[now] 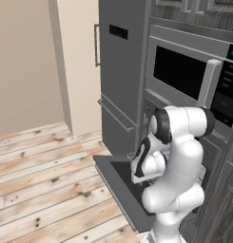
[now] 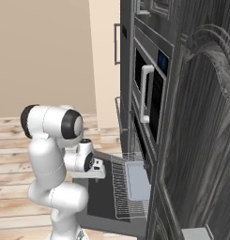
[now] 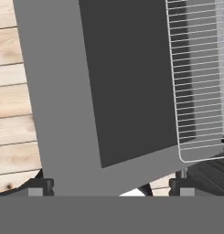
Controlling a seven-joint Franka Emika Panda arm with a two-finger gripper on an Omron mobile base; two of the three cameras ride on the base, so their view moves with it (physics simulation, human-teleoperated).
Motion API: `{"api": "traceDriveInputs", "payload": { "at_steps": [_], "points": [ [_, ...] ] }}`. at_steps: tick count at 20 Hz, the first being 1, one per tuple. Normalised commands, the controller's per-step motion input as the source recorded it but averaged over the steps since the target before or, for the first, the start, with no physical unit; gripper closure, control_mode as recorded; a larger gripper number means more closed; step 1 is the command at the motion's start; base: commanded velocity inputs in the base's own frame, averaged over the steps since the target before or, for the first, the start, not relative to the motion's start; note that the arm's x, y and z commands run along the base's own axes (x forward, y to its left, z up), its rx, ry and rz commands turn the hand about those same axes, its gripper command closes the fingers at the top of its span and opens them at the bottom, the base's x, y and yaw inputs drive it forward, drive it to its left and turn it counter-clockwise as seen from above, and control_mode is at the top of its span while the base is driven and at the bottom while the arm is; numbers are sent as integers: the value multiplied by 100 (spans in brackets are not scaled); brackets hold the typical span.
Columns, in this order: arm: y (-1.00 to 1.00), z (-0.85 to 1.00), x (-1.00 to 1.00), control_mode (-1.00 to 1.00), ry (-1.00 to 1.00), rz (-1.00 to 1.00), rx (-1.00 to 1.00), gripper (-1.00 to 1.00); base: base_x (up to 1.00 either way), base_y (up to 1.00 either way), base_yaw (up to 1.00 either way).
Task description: Take the baked cake out of the oven and place it on the plate for cooling. Then close the oven door.
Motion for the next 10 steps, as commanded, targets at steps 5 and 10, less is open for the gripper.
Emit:
{"api": "traceDriveInputs", "payload": {
  "at_steps": [5,10],
  "points": [
    [9,-24,1,-100,-7,1,5,-100,0,0,0],
    [4,-27,23,-100,0,0,1,-100,0,0,0]
  ]
}}
